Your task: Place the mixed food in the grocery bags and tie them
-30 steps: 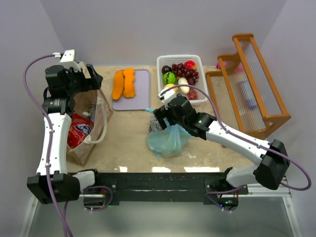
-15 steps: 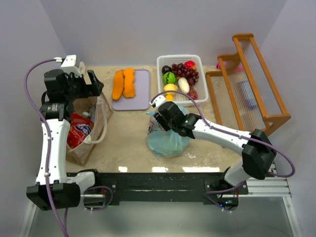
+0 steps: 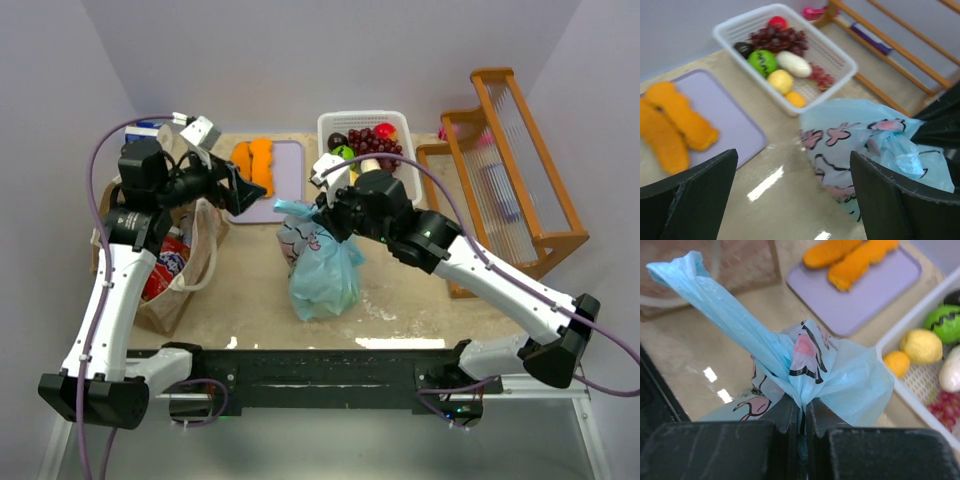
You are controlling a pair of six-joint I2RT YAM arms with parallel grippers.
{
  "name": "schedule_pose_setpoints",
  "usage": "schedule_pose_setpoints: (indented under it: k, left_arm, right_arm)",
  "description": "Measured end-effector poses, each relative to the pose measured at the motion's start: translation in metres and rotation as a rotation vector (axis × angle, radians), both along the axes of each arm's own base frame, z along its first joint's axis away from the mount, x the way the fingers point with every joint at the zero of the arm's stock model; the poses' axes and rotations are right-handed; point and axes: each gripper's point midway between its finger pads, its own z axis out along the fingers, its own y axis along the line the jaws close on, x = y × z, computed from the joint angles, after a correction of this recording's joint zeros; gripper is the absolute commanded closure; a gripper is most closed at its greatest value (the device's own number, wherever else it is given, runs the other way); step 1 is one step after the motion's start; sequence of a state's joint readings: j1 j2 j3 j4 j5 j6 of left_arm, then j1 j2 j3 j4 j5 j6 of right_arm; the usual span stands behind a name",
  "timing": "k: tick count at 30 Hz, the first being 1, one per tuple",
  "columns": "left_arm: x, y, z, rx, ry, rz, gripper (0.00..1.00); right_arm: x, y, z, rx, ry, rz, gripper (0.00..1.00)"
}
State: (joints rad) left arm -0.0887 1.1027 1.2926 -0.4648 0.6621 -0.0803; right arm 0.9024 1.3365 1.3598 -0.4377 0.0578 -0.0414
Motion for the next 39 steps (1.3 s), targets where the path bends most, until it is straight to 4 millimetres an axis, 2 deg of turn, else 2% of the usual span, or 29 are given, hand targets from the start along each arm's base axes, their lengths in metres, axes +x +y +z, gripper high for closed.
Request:
schedule_pose_setpoints:
  k: [3,6,10,15,23,28,36,39]
  left_arm:
    - [-0.015,-0.027,0.015,-0.043,-0.059,-0.165,0.0]
    - [-0.025,-0.039,0.038,-0.082,-0.157,-0.262,0.0]
    - [-0.042,-0.05,0.054,-0.121,-0.226,-0.382,0.0]
    - [-0.069,-0.061,0.048,-0.197,-0.227,-0.547,0.0]
    - [-0.096,-0.07,0.056,-0.213,-0.259,-0.689,0.0]
    - [-0.093,-0.076,0.052,-0.219,-0.244,-0.707,0.0]
    - [-0.056,-0.084,0.03,-0.182,-0.172,-0.603,0.01]
    - [-0.052,-0.088,0.017,-0.173,-0.132,-0.598,0.09]
  right_arm:
    - [-0.008,0.013,0.04,0.089,-0.042,0.086,1.0]
    - [-0.013,0.027,0.062,0.155,-0.06,0.167,1.0]
    - [-0.013,0.036,0.063,0.184,-0.036,0.234,1.0]
    - [-0.008,0.037,0.053,0.204,0.032,0.276,1.0]
    - [-0.011,0.036,0.058,0.258,0.076,0.319,1.0]
    - [-0.018,0.04,0.061,0.282,0.089,0.365,1.0]
    - [-0.028,0.043,0.059,0.295,0.118,0.41,1.0]
    - [-0.03,0.043,0.058,0.295,0.124,0.42,1.0]
